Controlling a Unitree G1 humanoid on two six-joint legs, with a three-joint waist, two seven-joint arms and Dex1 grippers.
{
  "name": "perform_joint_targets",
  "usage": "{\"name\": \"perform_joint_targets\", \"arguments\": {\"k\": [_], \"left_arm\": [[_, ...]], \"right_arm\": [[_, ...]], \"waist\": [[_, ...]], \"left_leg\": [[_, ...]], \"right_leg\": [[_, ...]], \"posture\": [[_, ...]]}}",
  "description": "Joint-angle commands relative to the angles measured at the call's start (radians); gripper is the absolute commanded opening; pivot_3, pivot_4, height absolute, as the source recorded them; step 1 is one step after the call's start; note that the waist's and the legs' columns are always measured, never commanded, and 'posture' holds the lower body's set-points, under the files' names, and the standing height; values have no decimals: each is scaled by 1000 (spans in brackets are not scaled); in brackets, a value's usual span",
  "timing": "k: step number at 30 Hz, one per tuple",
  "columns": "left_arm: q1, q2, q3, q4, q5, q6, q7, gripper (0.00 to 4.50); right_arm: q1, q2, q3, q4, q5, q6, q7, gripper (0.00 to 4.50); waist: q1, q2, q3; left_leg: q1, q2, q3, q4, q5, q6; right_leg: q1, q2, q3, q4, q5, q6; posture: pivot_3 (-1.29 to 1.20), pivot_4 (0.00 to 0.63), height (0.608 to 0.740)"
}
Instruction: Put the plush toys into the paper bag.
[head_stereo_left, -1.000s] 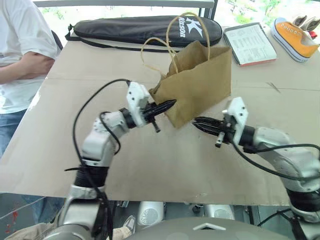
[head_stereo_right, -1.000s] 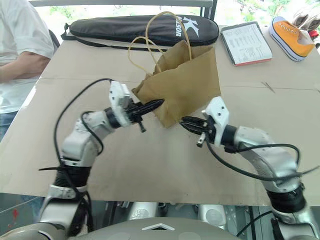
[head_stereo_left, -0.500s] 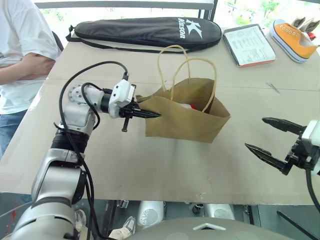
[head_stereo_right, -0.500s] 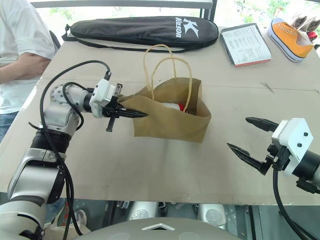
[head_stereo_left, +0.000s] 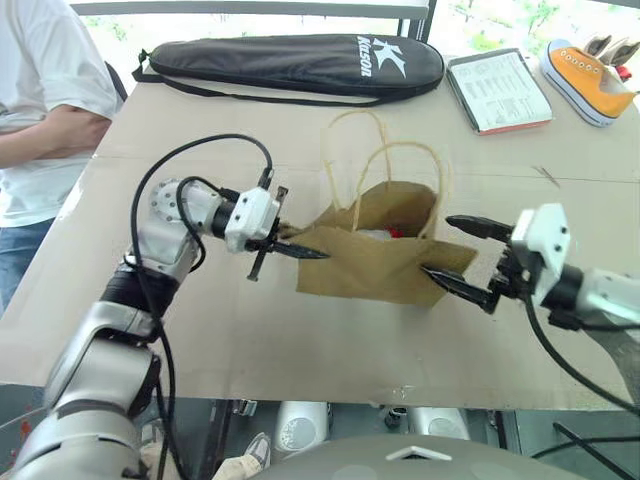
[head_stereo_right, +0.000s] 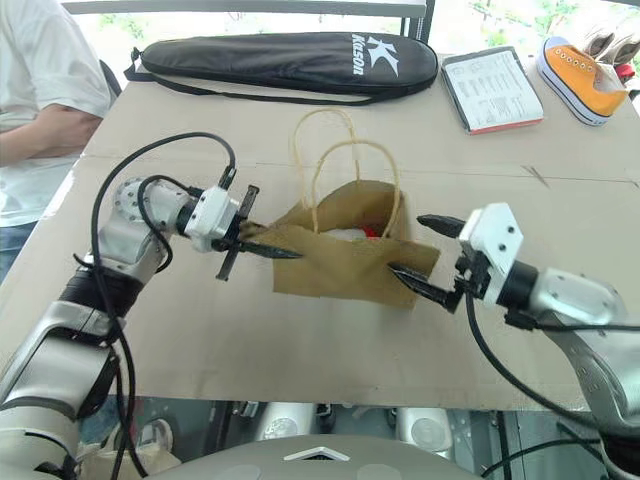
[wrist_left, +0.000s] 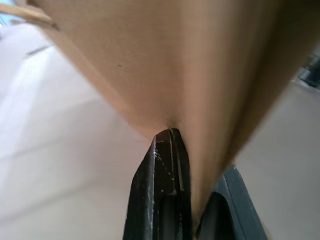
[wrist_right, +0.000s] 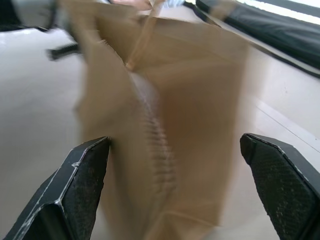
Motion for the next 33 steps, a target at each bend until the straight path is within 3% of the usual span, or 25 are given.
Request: {"name": "perform_joint_targets", "arguments": {"k": [1,15,18,25,33], "left_arm": [[13,16,-3,-56,-30,-23,-8,0],[31,66,-60,-48,-51,-105,-8,0],[29,71,-64,-39,-62,-100,-8,0],[15,50,-26,-1,-71,-41,-8,0],[-71,-40,96,130,-26,94,-8,0]], "right_arm": [[-37,-8,23,39,-11,-38,49,4108],[-188,18,135,165,-42,-124,199,4108],[-200,33,161,171,-47,-126,210,3388],[-190,49,152,169,-46,-123,203,63],[-127,21,51,106,-4,-82,140,22]], "waist": [[4,0,0],[0,1,0],[1,1,0],[0,1,0],[3,0,0]], "left_leg": [[0,0,0,0,0,0],[0,0,2,1,-1,2],[0,0,2,1,-1,2],[0,0,2,1,-1,2],[-1,0,5,2,-1,2]], "right_leg": [[0,0,-1,0,0,0],[0,0,0,0,0,0],[0,0,0,0,0,0],[0,0,0,0,0,0],[0,0,-1,0,0,0]], "posture": [[0,150,740],[0,150,740],[0,150,740],[0,150,740],[0,150,740]]}}
